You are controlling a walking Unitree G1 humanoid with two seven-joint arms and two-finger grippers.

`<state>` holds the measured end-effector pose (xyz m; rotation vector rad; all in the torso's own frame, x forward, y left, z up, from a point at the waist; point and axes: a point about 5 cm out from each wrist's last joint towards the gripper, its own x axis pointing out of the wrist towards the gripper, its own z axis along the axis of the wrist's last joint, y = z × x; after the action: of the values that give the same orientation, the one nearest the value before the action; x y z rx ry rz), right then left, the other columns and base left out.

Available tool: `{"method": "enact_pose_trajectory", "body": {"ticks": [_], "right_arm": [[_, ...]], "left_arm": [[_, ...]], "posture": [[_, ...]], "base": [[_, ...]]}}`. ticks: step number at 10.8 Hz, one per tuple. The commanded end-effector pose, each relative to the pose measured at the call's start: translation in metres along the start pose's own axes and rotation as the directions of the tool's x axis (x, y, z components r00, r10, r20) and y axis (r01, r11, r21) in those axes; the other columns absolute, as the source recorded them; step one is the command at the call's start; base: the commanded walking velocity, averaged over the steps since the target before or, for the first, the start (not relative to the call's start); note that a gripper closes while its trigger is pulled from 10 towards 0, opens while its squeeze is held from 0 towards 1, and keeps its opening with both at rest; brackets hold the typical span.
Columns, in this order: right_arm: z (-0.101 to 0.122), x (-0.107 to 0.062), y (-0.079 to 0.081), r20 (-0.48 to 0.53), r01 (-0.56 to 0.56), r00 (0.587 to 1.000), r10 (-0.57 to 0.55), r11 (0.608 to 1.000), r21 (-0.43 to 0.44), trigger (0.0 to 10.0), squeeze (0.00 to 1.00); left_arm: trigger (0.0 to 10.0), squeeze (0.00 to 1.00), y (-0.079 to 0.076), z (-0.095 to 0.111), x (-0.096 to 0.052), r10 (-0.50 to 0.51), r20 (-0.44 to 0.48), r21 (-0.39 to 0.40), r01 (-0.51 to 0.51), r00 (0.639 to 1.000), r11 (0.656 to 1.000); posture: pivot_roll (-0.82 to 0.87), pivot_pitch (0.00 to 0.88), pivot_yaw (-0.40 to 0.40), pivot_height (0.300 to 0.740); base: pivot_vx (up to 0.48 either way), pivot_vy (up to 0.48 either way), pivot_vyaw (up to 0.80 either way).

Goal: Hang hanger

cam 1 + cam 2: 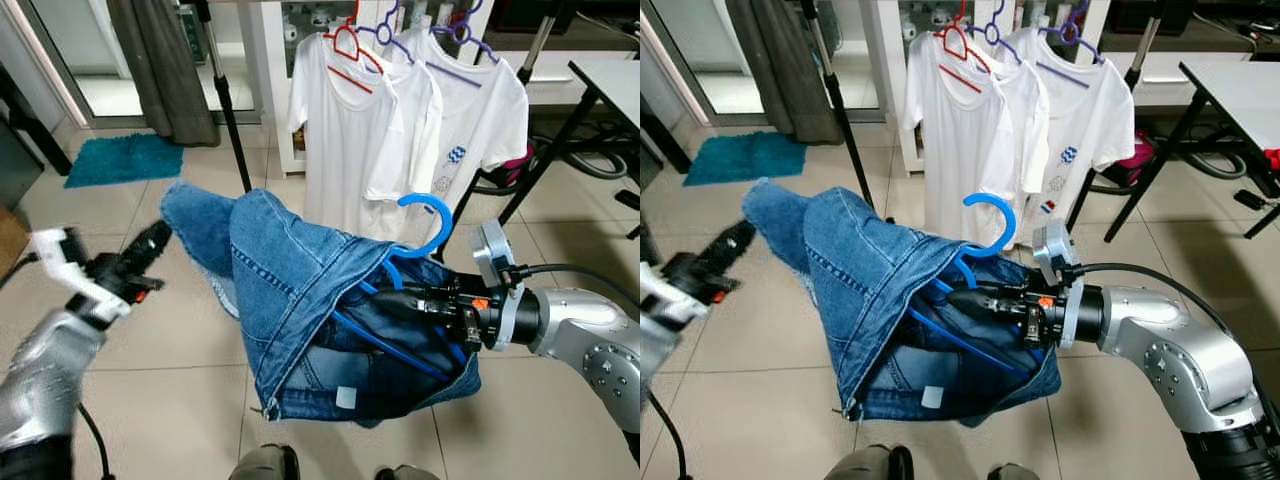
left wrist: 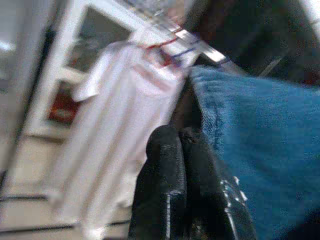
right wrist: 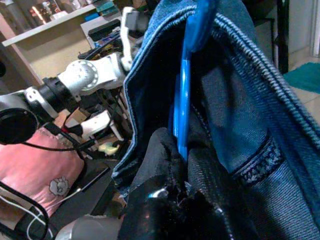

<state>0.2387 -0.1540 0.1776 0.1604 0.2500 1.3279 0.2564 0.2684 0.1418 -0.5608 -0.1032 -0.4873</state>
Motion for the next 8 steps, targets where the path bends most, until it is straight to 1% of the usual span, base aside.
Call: {"method": "enact_pose_trajectory", "body": {"ticks": [1,2,3,4,5,6,7,8], "right_arm": [[0.007,-0.003,0.002,0.017,-0.011,1.0,0.012,1.0,-0.027,10.0,0.0],[0.007,-0.003,0.002,0.017,-0.012,1.0,0.012,1.0,-0.026,10.0,0.0],[0.006,-0.003,0.002,0.014,-0.012,1.0,0.012,1.0,-0.026,10.0,0.0],[0.006,-0.002,0.002,0.014,-0.013,1.0,0.014,1.0,-0.026,10.0,0.0],[0.006,-0.002,0.002,0.014,-0.015,1.0,0.015,1.0,-0.028,10.0,0.0],[0.006,-0.002,0.002,0.014,-0.016,1.0,0.016,0.999,-0.029,10.0,0.0],[0.005,-0.002,0.002,0.009,-0.014,1.0,0.015,0.999,-0.029,10.0,0.0],[0.005,-0.002,0.002,0.008,-0.013,1.0,0.014,0.999,-0.03,10.0,0.0]], "left_arm": [[10.0,1.0,0.001,0.009,-0.011,-0.02,0.015,-0.025,0.02,1.0,0.999],[10.0,1.0,0.003,0.011,-0.016,-0.019,0.023,-0.033,0.02,1.0,0.999],[10.0,1.0,0.003,0.014,-0.024,-0.043,0.003,-0.046,0.043,0.999,0.998],[10.0,1.0,0.0,0.012,-0.029,-0.078,-0.051,-0.061,0.075,0.996,0.995],[10.0,1.0,-0.002,0.011,-0.031,-0.099,-0.077,-0.061,0.095,0.992,0.994],[10.0,1.0,-0.006,0.011,-0.029,-0.13,-0.1,-0.043,0.127,0.986,0.991],[10.0,1.0,-0.013,0.007,-0.024,-0.171,-0.14,-0.013,0.171,0.975,0.985],[10.0,0.7,-0.013,0.006,-0.02,-0.172,-0.145,0.014,0.176,0.974,0.984]], "posture": [[-0.04,0.107,0.086,0.74],[-0.04,0.106,0.086,0.74],[-0.04,0.104,0.088,0.74],[-0.04,0.104,0.089,0.74],[-0.04,0.102,0.091,0.74],[-0.04,0.101,0.091,0.74],[-0.04,0.101,0.093,0.74],[-0.04,0.1,0.095,0.74]], "base": [[0.0,0.0,0.0],[0.0,0.0,0.0],[0.0,0.0,0.0],[0.0,0.0,0.0],[0.0,0.0,0.0],[0.0,0.0,0.0],[0.0,0.0,0.0],[0.0,0.0,0.0]]}}
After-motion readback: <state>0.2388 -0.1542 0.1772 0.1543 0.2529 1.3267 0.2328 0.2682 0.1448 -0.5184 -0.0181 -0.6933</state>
